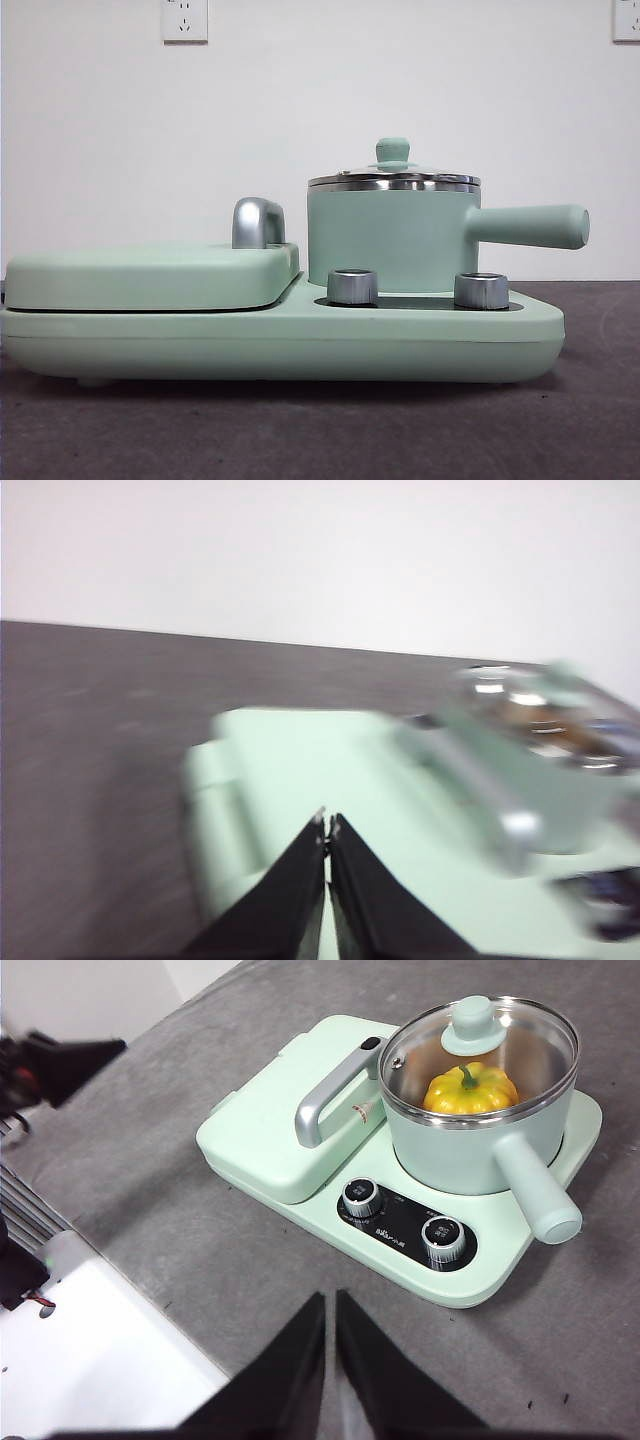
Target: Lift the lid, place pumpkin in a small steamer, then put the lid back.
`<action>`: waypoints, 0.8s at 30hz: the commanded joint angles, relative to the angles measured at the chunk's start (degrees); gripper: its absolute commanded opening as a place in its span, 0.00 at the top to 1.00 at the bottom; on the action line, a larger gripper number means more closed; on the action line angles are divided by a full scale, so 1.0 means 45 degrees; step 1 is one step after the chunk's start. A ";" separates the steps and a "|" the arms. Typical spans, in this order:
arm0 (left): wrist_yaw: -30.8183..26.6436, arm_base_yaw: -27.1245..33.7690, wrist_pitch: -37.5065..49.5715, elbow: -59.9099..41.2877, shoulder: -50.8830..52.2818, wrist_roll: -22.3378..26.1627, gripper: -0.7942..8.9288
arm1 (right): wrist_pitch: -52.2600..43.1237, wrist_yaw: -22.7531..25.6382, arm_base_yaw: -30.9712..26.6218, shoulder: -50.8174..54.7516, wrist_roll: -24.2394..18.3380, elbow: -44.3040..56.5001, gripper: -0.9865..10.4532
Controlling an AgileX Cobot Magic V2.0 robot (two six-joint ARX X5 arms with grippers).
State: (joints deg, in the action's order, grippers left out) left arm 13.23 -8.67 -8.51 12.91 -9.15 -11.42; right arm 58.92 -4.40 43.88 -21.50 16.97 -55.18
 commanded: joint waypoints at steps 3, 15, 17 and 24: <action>-0.1549 0.0835 0.0175 -0.1496 0.0437 0.0146 0.91 | -0.0136 -0.0019 0.0117 -0.0015 0.0083 -0.0083 0.90; -0.2725 0.1452 -0.0500 -0.2705 0.1953 0.0432 0.91 | -0.0136 -0.0015 0.0117 -0.0015 0.0083 -0.0083 0.90; -0.2725 0.1452 -0.0486 -0.2705 0.1991 0.0427 0.91 | -0.0141 -0.0019 0.0112 -0.0015 0.0083 -0.0083 0.90; -0.2725 0.1447 -0.0500 -0.2705 0.1991 0.0520 0.91 | -0.0136 -0.0015 0.0112 -0.0015 0.0083 -0.0087 0.90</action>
State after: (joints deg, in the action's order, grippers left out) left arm 1.21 -2.15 -10.35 1.87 -0.21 -9.87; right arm 58.89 -4.43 43.88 -21.50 16.97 -55.11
